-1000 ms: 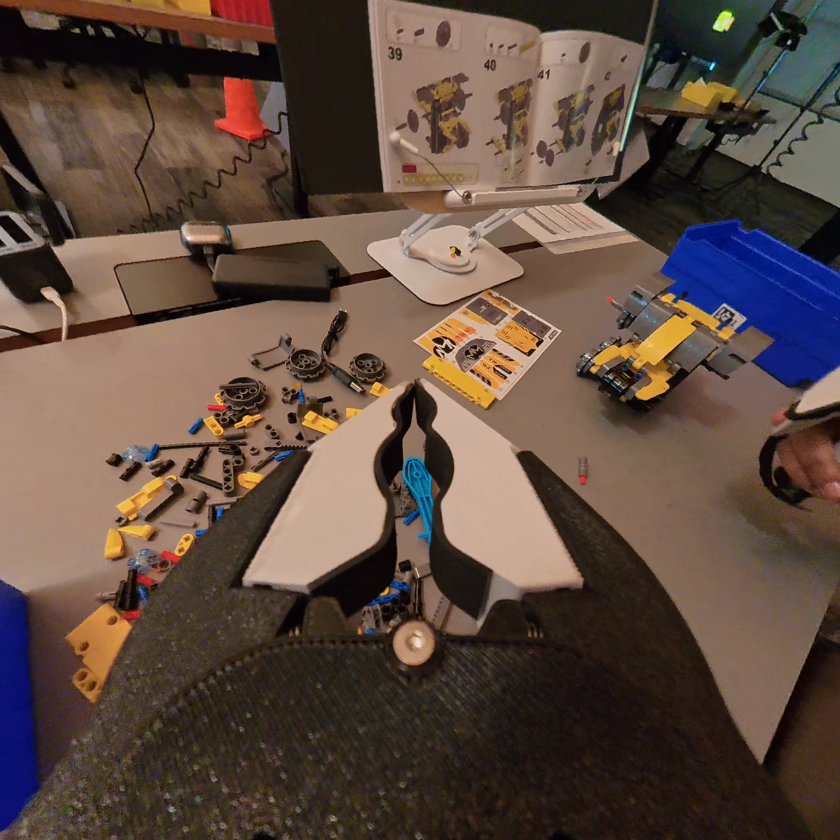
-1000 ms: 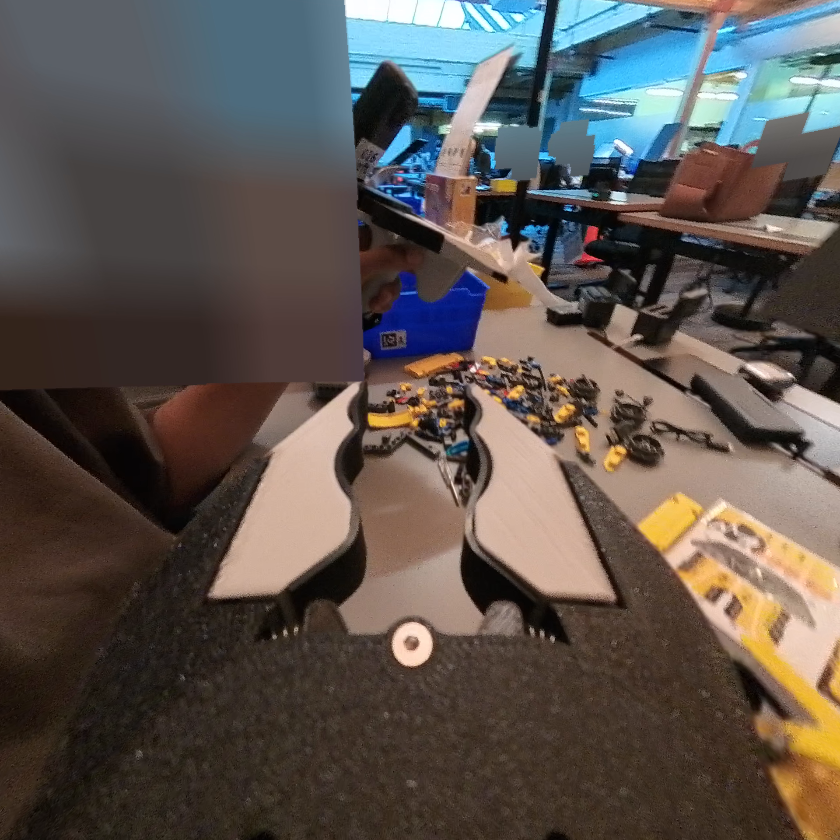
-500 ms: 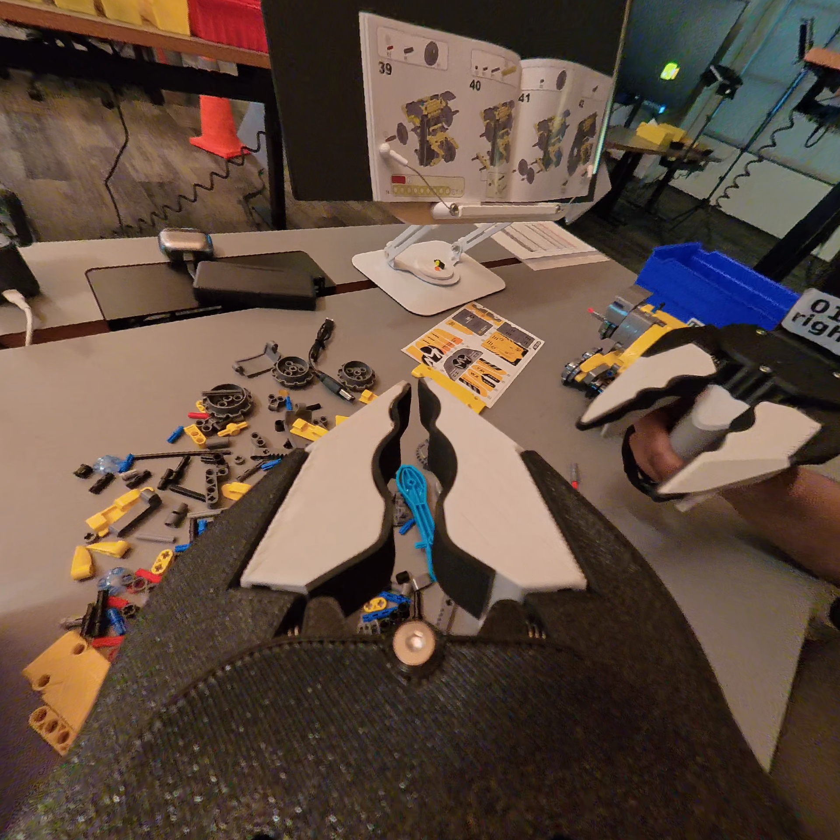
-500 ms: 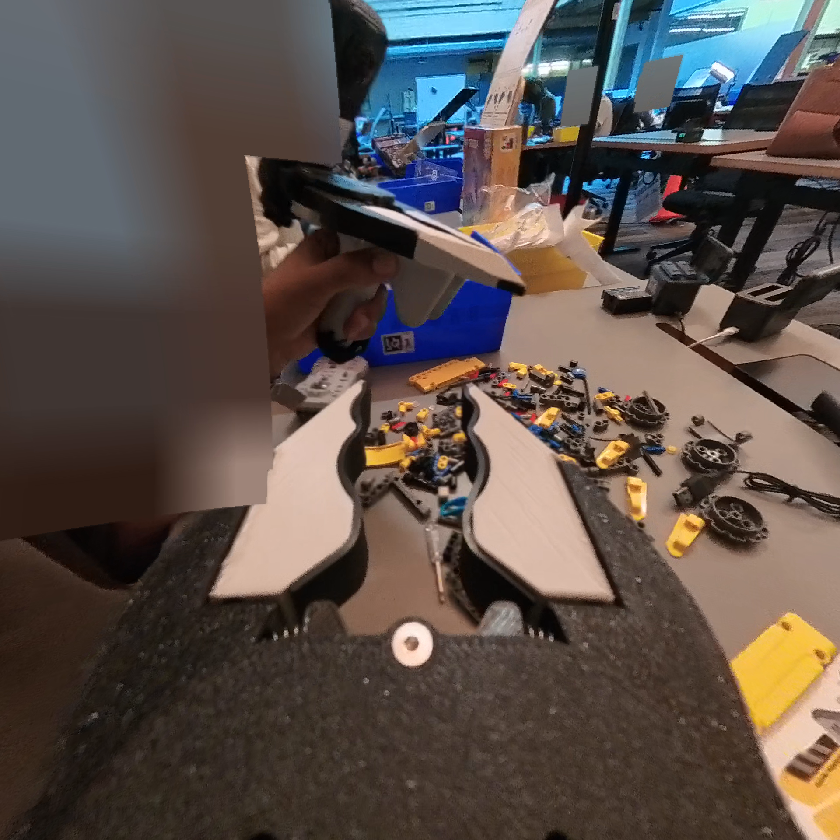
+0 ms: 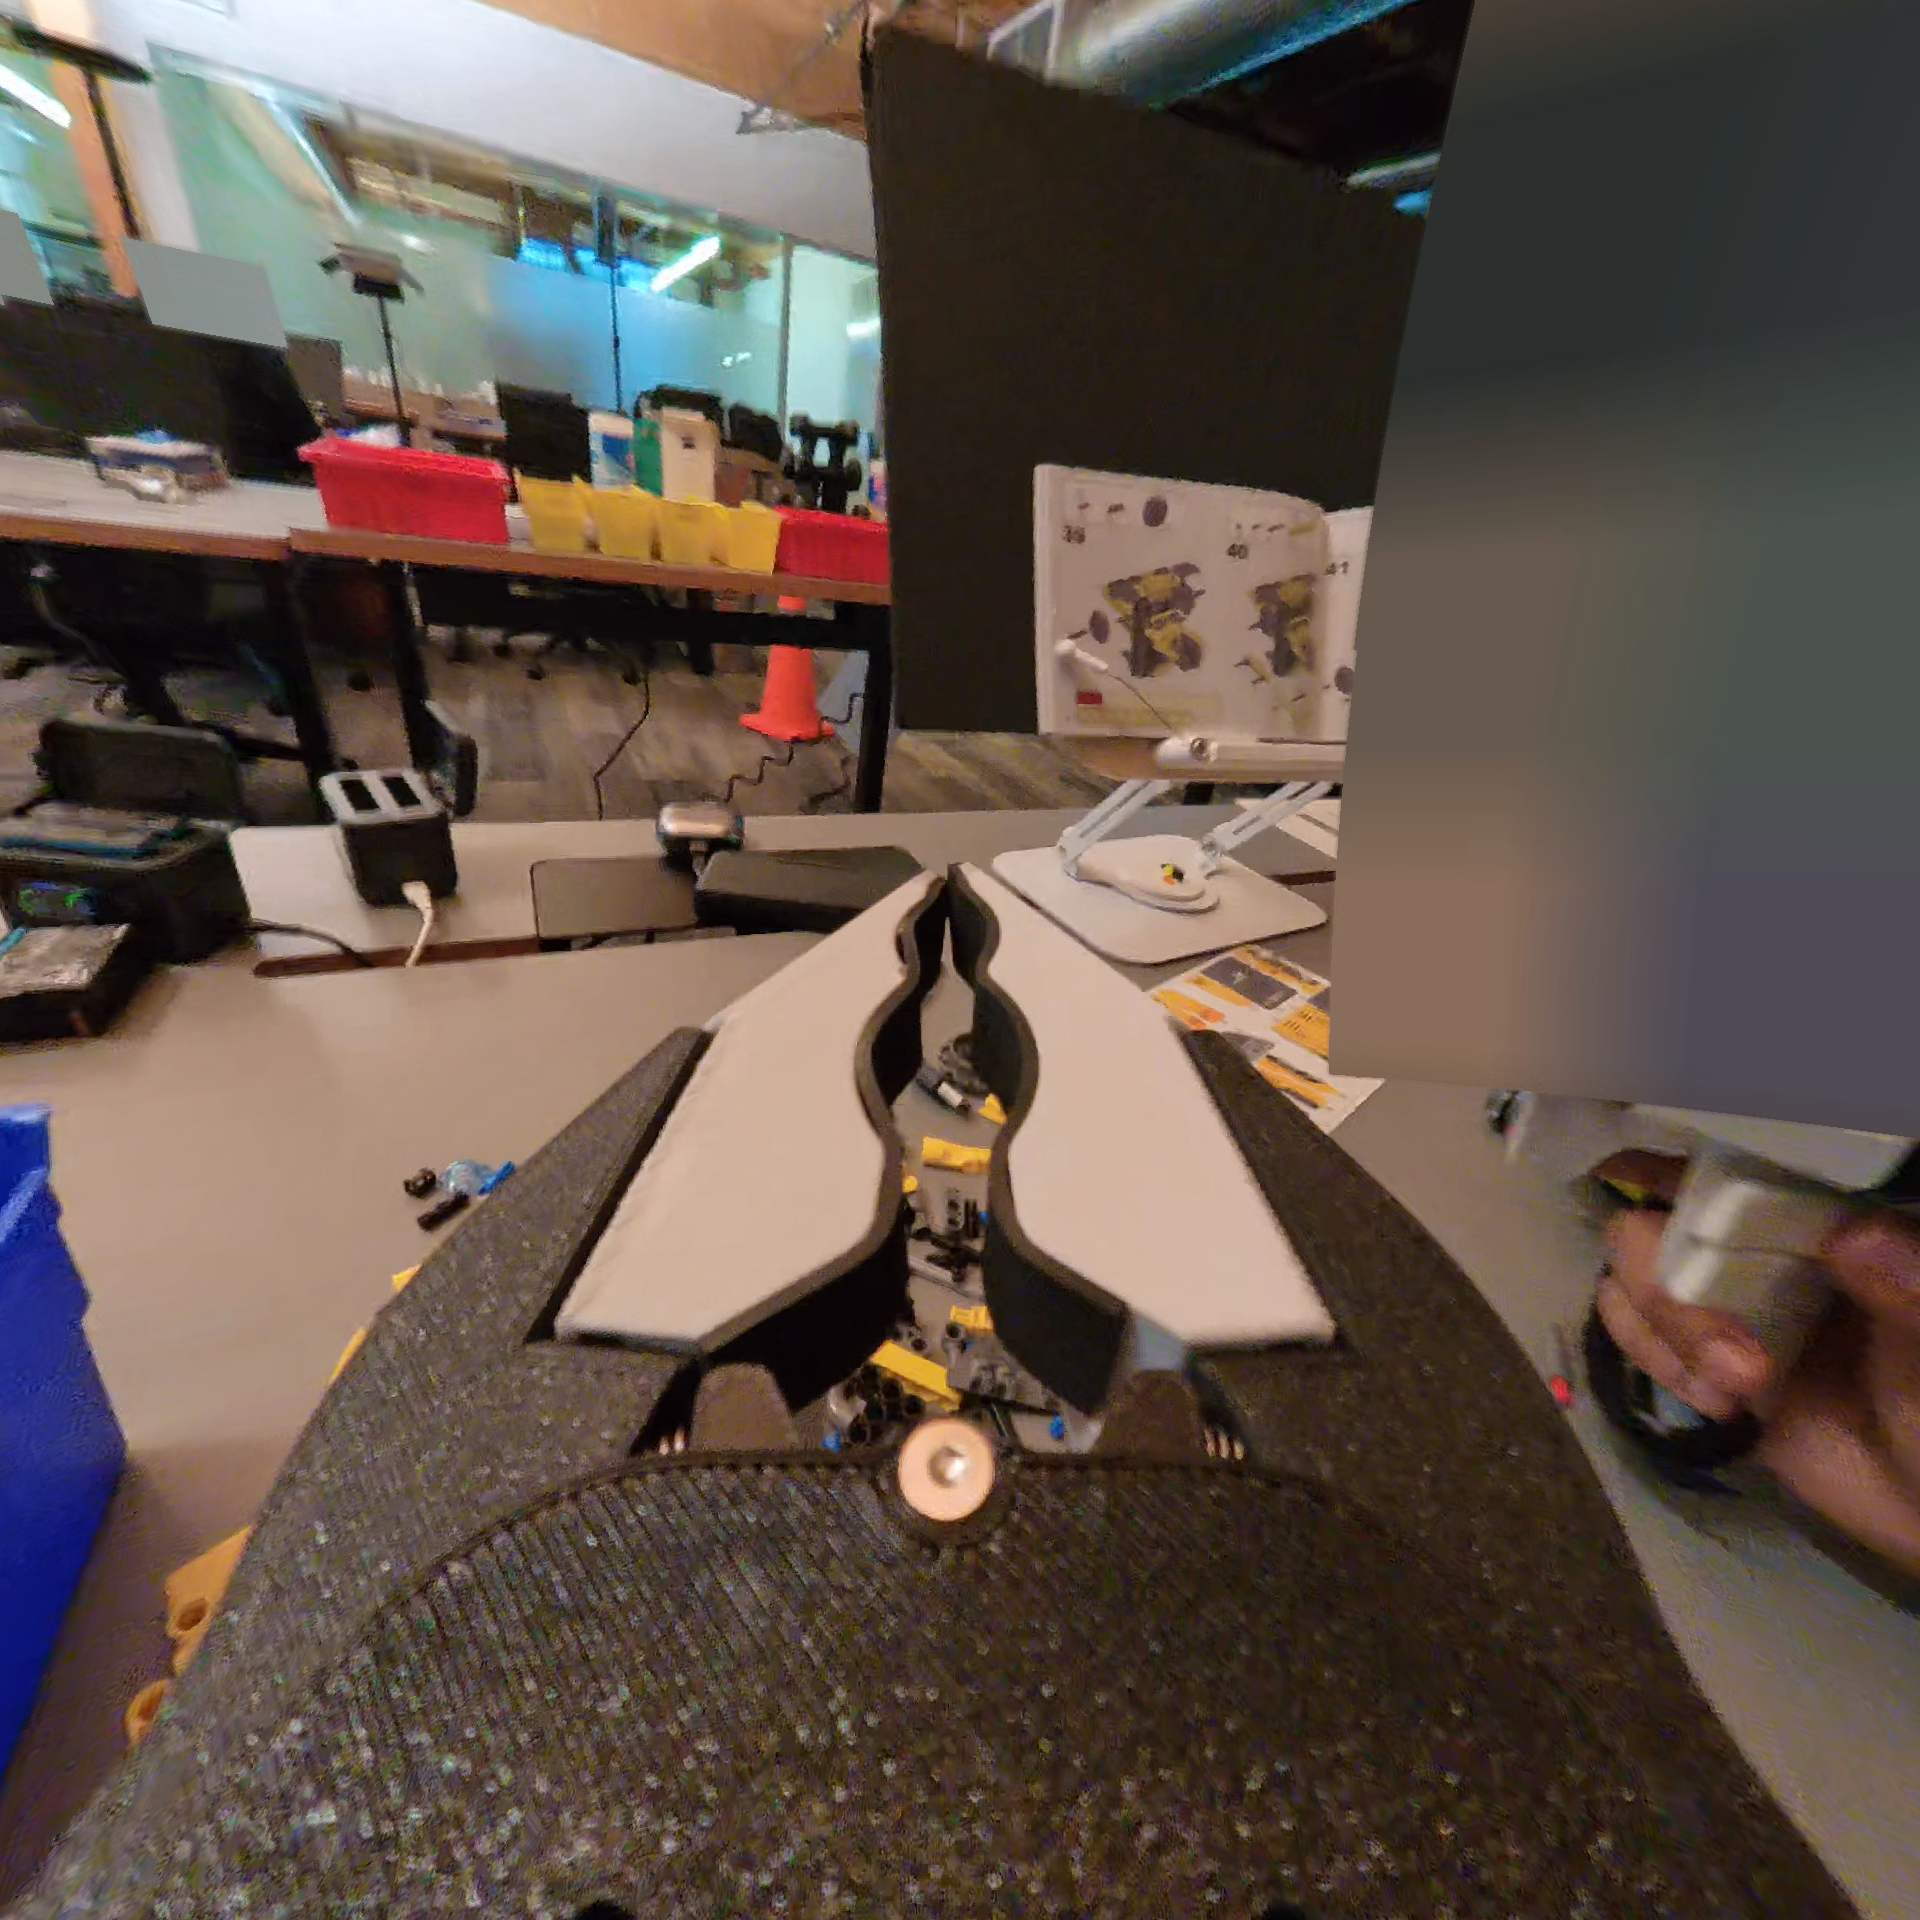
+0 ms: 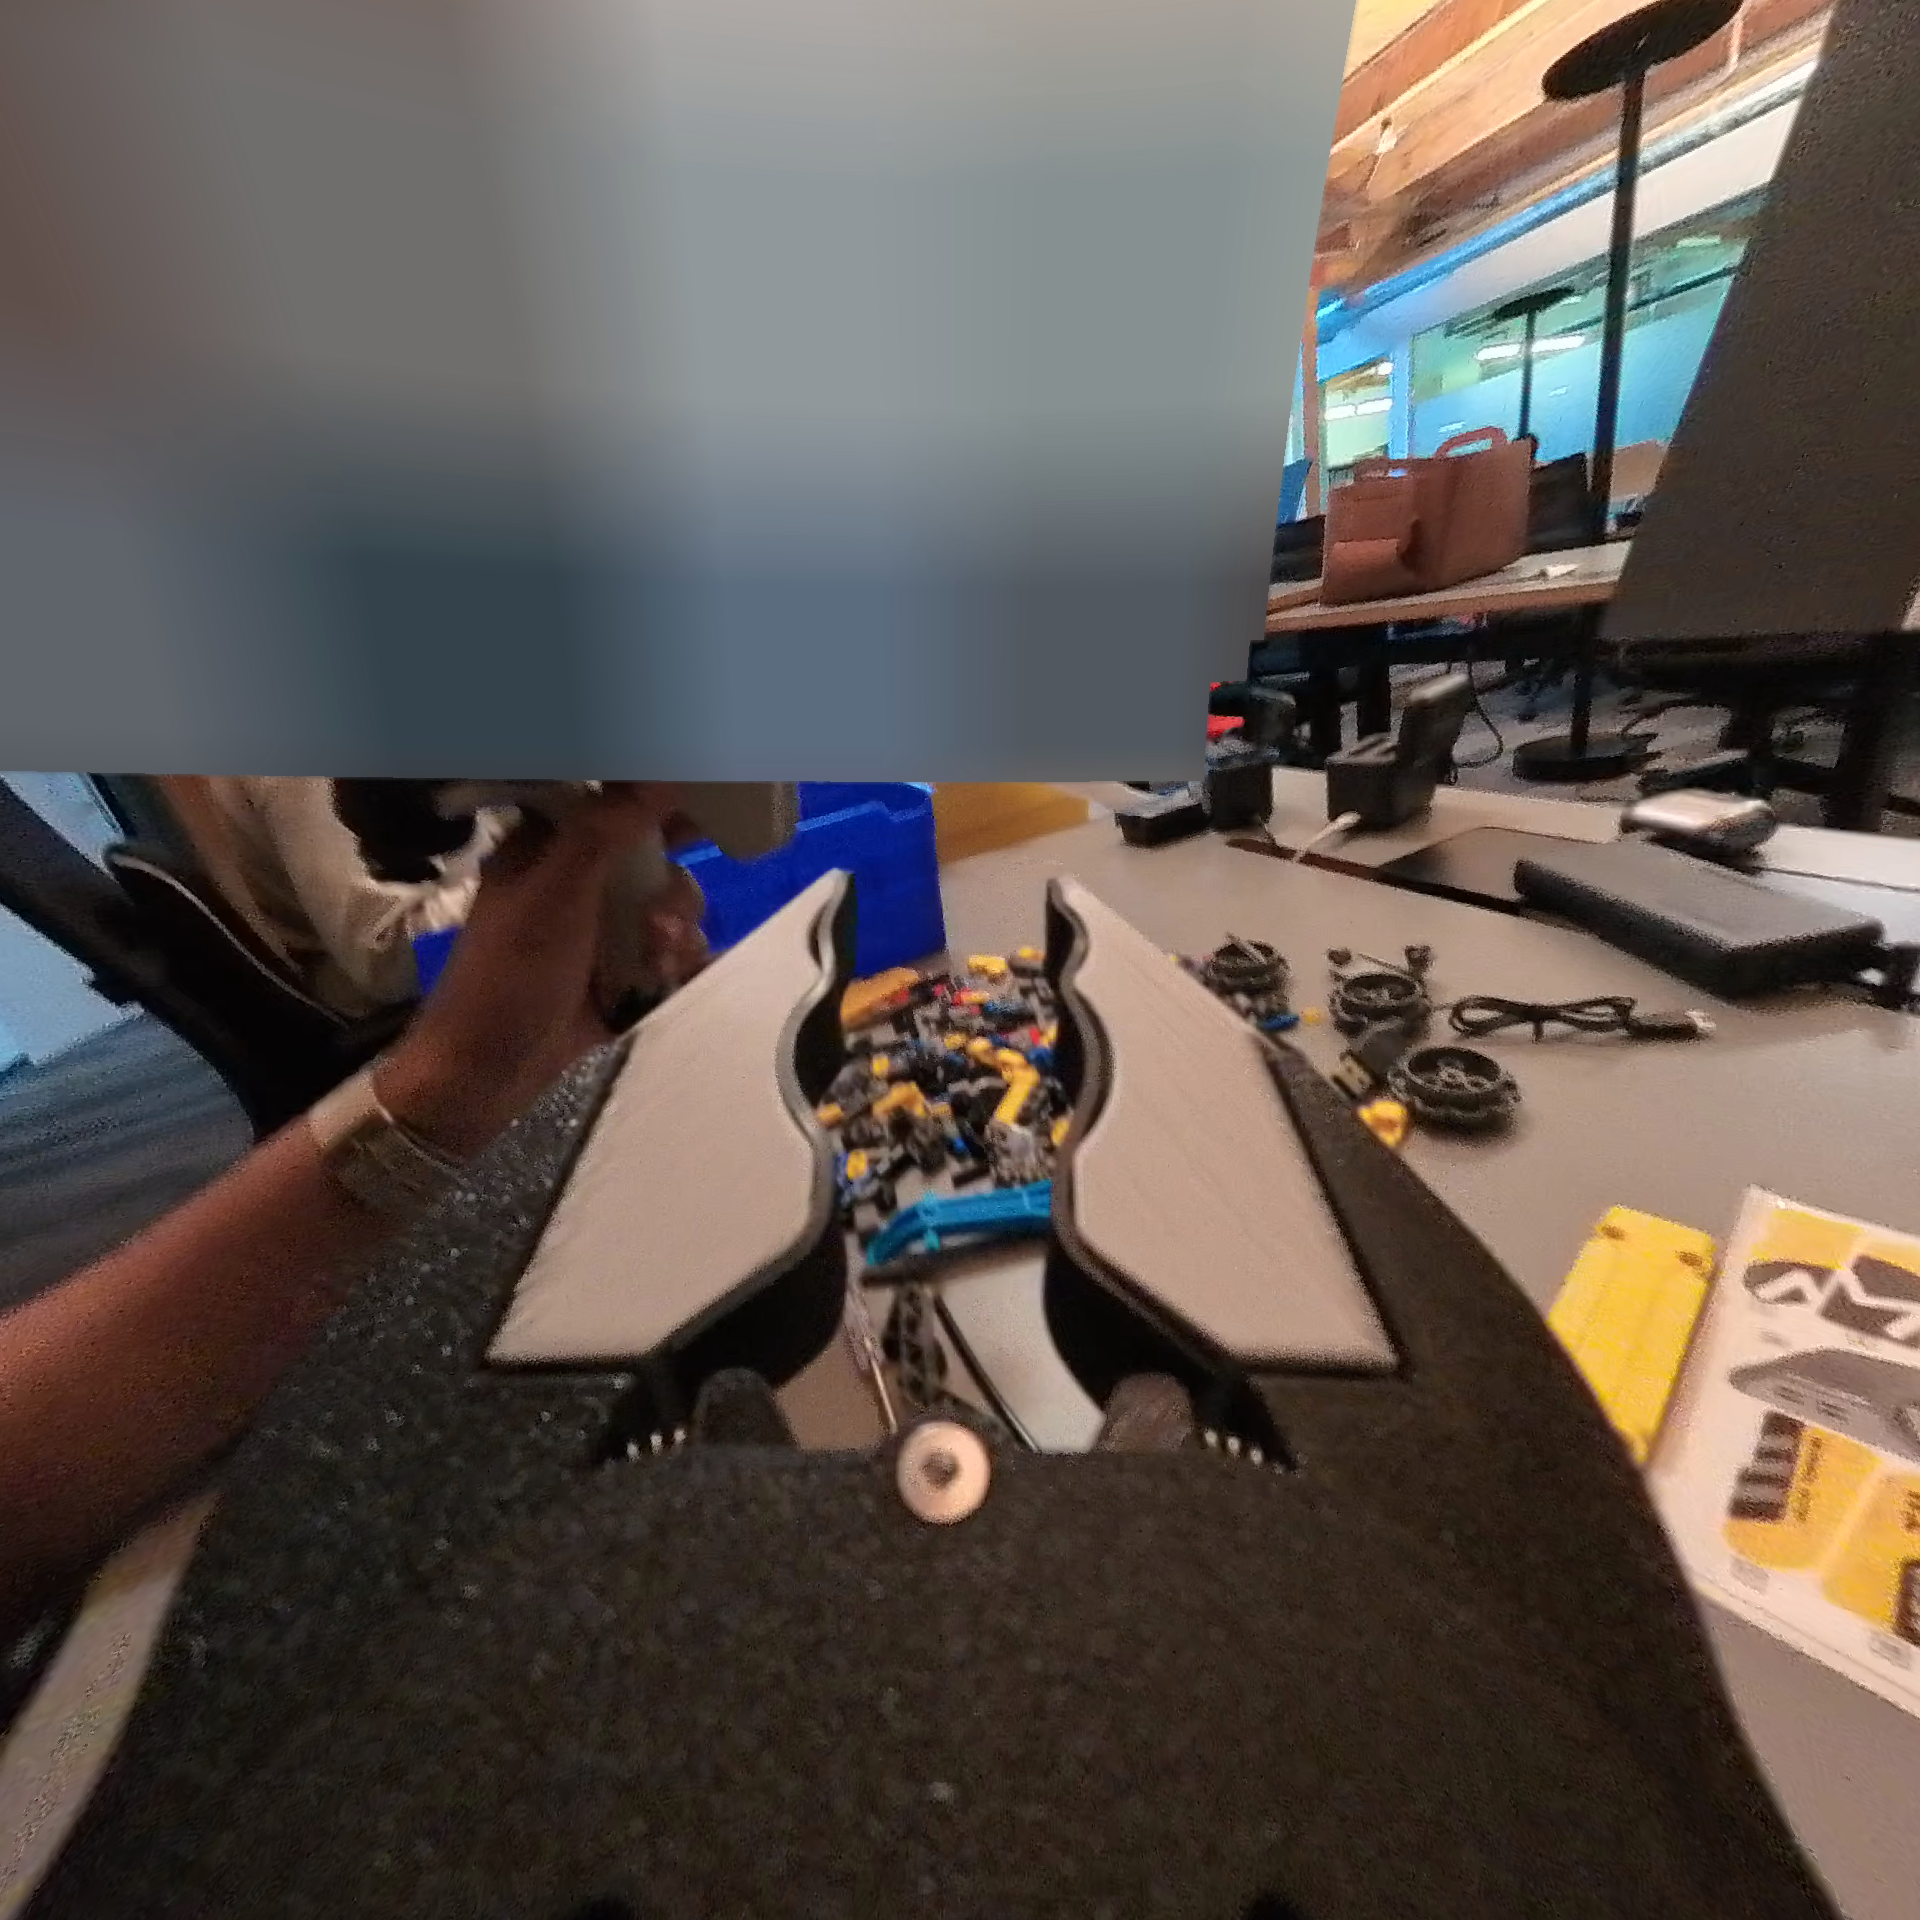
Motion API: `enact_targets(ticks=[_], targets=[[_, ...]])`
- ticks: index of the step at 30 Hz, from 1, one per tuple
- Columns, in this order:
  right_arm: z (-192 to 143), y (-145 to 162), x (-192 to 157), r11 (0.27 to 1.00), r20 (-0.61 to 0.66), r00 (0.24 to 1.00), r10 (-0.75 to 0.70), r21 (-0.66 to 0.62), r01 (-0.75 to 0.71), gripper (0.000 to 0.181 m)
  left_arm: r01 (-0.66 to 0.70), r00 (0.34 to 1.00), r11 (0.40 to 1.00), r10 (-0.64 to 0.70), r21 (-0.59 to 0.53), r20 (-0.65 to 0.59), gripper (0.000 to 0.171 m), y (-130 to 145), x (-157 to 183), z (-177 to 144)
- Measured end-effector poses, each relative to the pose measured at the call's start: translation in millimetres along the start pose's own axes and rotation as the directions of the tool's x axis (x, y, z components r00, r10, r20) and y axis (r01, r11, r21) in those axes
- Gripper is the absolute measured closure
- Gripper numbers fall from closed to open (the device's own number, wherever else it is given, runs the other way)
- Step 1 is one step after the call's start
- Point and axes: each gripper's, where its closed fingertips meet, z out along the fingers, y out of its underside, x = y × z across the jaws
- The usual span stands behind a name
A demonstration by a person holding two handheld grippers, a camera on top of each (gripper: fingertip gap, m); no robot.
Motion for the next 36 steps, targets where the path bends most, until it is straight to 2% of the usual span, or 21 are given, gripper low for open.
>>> enact_targets(ticks=[2, 4, 7, 8, 10, 11, 13, 15, 17, 19, 23, 26, 28, 30, 32, 36], targets=[[0, 16, 3, 0.998, 0.027, 0.999, 0.026, -0.053, -0.025, 0.145, -0.045, 0.999, 0.995, 0.042, 0.086, 0.031, 0.171, -15, 4, -11], [1, 22, -5, 0.986, 0.095, 0.984, 0.15, -0.087, -0.142, 0.14, -0.078, 0.997, 0.994, 0.076, 0.08, 0.031, 0.171, -16, 13, -16], [-7, 31, -36, 0.947, 0.23, 0.923, 0.307, -0.172, -0.272, 0.133, -0.06, 0.997, 0.997, 0.057, -0.053, -0.055, 0.138, -4, 43, -27], [-12, 34, -45, 0.947, 0.245, 0.922, 0.299, -0.195, -0.255, 0.133, -0.042, 0.996, 0.998, 0.039, -0.035, -0.083, 0.14, -9, 55, -36], [-16, 29, -53, 0.975, 0.237, 0.954, 0.182, -0.17, -0.144, 0.134, -0.004, 0.992, 0.997, 0.014, 0.08, -0.127, 0.144, -40, 74, -49], [-16, 24, -55, 0.986, 0.227, 0.968, 0.109, -0.152, -0.075, 0.135, 0.016, 0.991, 0.999, -0.01, 0.048, -0.132, 0.143, -44, 77, -53], [-19, 18, -57, 0.993, 0.207, 0.978, -0.022, -0.109, 0.046, 0.137, 0.056, 0.993, 0.997, -0.062, -0.06, -0.103, 0.133, -31, 72, -63], [-21, 23, -54, 0.99, 0.177, 0.982, -0.072, -0.109, 0.092, 0.142, 0.081, 0.996, 0.994, -0.084, -0.077, -0.039, 0.133, -9, 56, -76], [-21, 29, -58, 0.987, 0.204, 0.978, -0.041, -0.147, 0.072, 0.141, 0.083, 0.996, 0.995, -0.085, -0.058, -0.035, 0.141, 9, 45, -85], [-21, 32, -67, 0.986, 0.233, 0.972, 0.0, -0.162, 0.039, 0.139, 0.072, 0.997, 0.997, -0.071, -0.035, 0.027, 0.145, 14, 27, -94], [-17, 43, -78, 0.982, 0.251, 0.968, -0.014, -0.177, 0.061, 0.139, 0.085, 0.987, 0.981, -0.058, -0.172, 0.152, 0.142, 28, -4, -103], [-17, 42, -77, 0.985, 0.251, 0.968, 0.007, -0.171, 0.037, 0.139, 0.095, 0.99, 0.985, -0.078, -0.146, 0.119, 0.146, 12, -5, -98], [-15, 40, -70, 0.986, 0.236, 0.97, 0.051, -0.164, -0.012, 0.139, 0.088, 0.993, 0.989, -0.078, -0.122, 0.089, 0.144, -13, -5, -91], [-13, 39, -65, 0.984, 0.233, 0.967, 0.102, -0.167, -0.064, 0.136, 0.079, 0.995, 0.992, -0.074, -0.102, 0.061, 0.134, -42, -2, -84], [-10, 48, -63, 0.971, 0.23, 0.963, 0.138, -0.221, -0.087, 0.132, 0.071, 0.997, 0.987, -0.067, -0.142, 0.032, 0.116, -58, 5, -78], [-10, 68, -73, 0.939, 0.259, 0.957, 0.133, -0.343, -0.038, 0.124, -0.05, 0.997, 0.99, 0.058, -0.133, 0.051, 0.116, -77, 12, -73]])
